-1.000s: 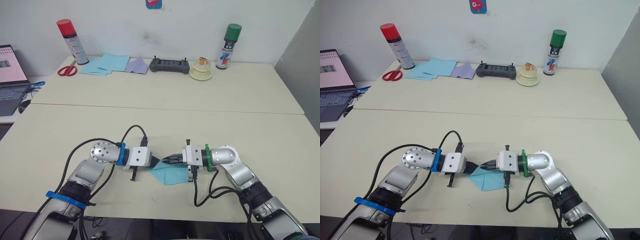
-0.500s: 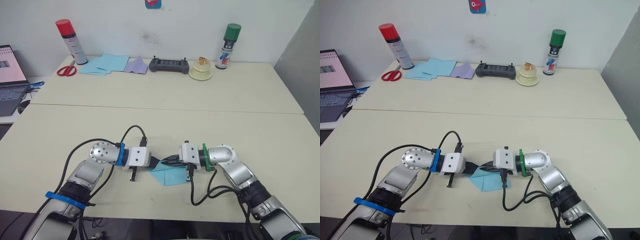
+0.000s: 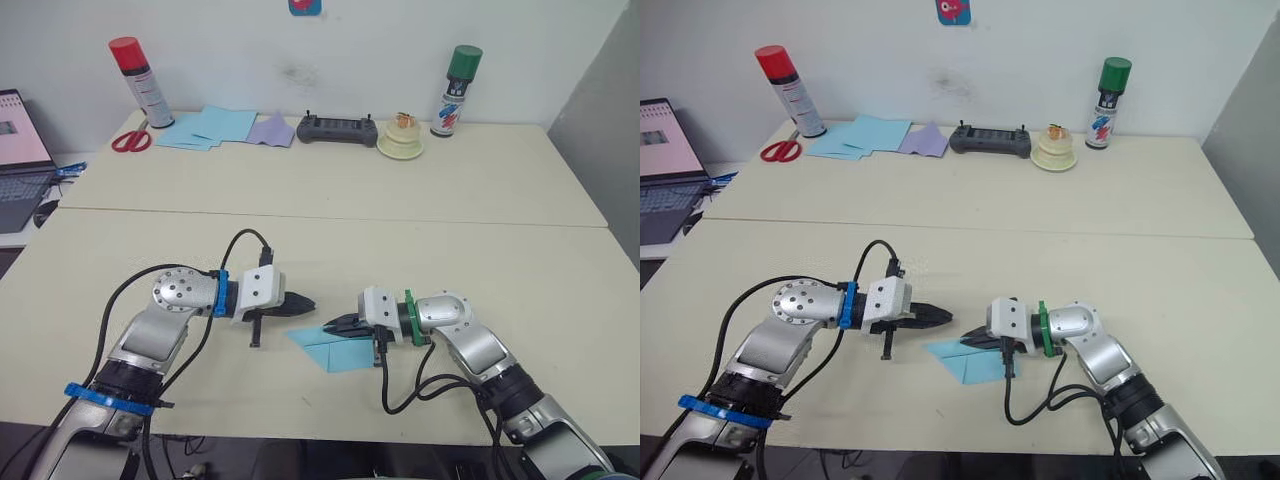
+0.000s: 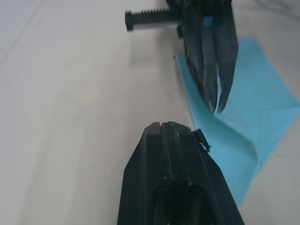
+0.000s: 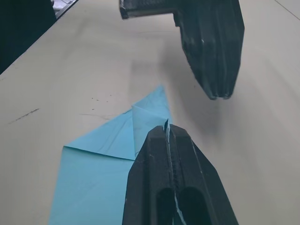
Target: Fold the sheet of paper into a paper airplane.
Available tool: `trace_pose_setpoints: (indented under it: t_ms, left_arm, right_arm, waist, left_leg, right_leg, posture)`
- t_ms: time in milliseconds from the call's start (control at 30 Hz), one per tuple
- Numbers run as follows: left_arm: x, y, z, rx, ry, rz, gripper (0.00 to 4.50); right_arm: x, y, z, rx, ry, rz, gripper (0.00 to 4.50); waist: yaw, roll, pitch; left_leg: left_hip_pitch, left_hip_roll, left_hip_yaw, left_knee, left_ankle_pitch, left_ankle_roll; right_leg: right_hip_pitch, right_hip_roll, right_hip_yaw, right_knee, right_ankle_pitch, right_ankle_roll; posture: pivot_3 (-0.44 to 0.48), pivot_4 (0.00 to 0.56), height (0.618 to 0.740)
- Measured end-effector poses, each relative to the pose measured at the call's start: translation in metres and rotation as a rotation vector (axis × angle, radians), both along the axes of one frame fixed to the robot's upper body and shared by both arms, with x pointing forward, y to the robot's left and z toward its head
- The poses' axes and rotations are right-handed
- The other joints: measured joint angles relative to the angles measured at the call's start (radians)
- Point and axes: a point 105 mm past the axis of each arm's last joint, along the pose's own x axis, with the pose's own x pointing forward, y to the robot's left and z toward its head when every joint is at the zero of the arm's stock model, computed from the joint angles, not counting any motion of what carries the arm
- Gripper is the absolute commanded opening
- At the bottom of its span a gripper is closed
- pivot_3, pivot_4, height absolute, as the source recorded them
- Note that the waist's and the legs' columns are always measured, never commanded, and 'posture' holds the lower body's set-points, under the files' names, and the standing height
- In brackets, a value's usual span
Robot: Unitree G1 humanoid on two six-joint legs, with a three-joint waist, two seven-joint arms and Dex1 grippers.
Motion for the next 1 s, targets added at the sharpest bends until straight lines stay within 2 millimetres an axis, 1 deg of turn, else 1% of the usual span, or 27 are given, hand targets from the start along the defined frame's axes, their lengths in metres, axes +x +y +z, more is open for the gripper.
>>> trace_pose_setpoints:
  t_ms: [100, 133, 200, 300, 600, 633, 667, 733, 900, 1000]
  left_arm:
    - [-0.018, -0.006, -0.006, 0.004, 0.032, -0.038, 0.0]
    - [-0.02, -0.007, -0.008, 0.011, 0.031, -0.043, 0.0]
    - [-0.021, -0.008, -0.015, 0.037, 0.025, -0.037, 0.0]
    - [-0.018, -0.01, -0.022, 0.048, 0.026, -0.005, 0.0]
    - [-0.015, -0.012, -0.03, 0.025, 0.064, 0.039, 0.0]
    - [-0.015, -0.012, -0.031, 0.024, 0.067, 0.041, 0.0]
    - [-0.014, -0.011, -0.032, 0.024, 0.074, 0.046, 0.0]
    - [-0.014, -0.011, -0.035, 0.021, 0.087, 0.052, 0.0]
    - [-0.011, -0.011, -0.035, 0.011, 0.094, 0.067, 0.0]
    - [-0.009, -0.011, -0.036, 0.002, 0.107, 0.075, 0.0]
  right_arm:
    - [0.0, 0.0, 0.0, -0.001, 0.0, -0.001, 0.01]
    - [0.0, -0.001, 0.0, -0.002, -0.001, -0.002, 0.01]
    - [0.001, -0.001, 0.0, -0.002, -0.001, -0.003, 0.01]
    - [0.001, -0.001, 0.0, -0.002, -0.001, -0.005, 0.01]
    - [0.003, -0.002, -0.003, -0.008, 0.02, -0.033, 0.01]
    - [0.003, -0.002, -0.003, -0.009, 0.023, -0.035, 0.38]
    - [0.004, -0.003, -0.003, -0.009, 0.027, -0.042, 0.53]
    - [0.006, -0.006, -0.003, -0.012, 0.029, -0.057, 1.17]
    - [0.005, -0.007, -0.002, -0.022, 0.039, -0.055, 1.17]
    - [0.003, -0.008, 0.005, -0.021, 0.036, -0.05, 1.17]
  waist:
    - [0.001, 0.0, 0.0]
    - [0.001, 0.0, 0.0]
    - [0.001, 0.0, 0.0]
    - [0.001, 0.0, 0.0]
    - [0.001, 0.0, 0.0]
    - [0.001, 0.001, 0.0]
    - [0.001, 0.001, 0.0]
    - [0.001, 0.001, 0.0]
    - [0.001, 0.001, 0.0]
    - [0.002, 0.001, 0.0]
  left_leg:
    - [0.0, 0.0, 0.0, -0.001, 0.0, 0.0]
    - [0.0, 0.0, 0.0, -0.001, 0.0, 0.0]
    - [0.001, -0.001, 0.0, -0.001, 0.0, 0.0]
    - [0.001, -0.001, 0.0, -0.001, 0.0, 0.0]
    - [0.001, -0.001, 0.0, -0.001, 0.0, 0.0]
    - [0.001, -0.001, 0.0, -0.001, 0.0, 0.0]
    - [0.001, -0.001, 0.0, -0.001, 0.0, 0.0]
    - [0.001, -0.001, 0.0, -0.001, 0.0, 0.0]
    - [0.001, -0.001, 0.0, -0.001, 0.0, 0.0]
    - [0.001, -0.001, 0.0, -0.001, 0.0, 0.0]
  right_leg:
    - [0.0, 0.0, 0.0, 0.0, 0.0, 0.0]
    - [0.0, 0.0, 0.0, 0.0, 0.0, 0.001]
    - [0.0, 0.0, 0.0, 0.0, 0.0, 0.001]
    - [0.0, 0.001, 0.0, 0.0, 0.0, 0.001]
    - [0.0, 0.0, 0.0, 0.0, 0.0, 0.001]
    - [0.0, 0.0, 0.0, 0.0, 0.0, 0.001]
    - [0.0, 0.0, 0.0, 0.0, 0.0, 0.001]
    - [0.0, 0.0, 0.0, 0.0, 0.0, 0.001]
    - [0.0, 0.0, 0.0, 0.0, 0.0, 0.001]
    - [0.0, 0.0, 0.0, 0.0, 0.0, 0.001]
  posture:
    - [0.0, 0.15, 0.74]
    - [0.0, 0.15, 0.74]
    - [0.0, 0.15, 0.74]
    - [0.0, 0.15, 0.74]
    - [0.0, 0.15, 0.74]
    - [0.0, 0.15, 0.74]
    - [0.0, 0.15, 0.74]
    - [0.0, 0.15, 0.74]
    - [0.0, 0.15, 0.74]
    - [0.0, 0.15, 0.74]
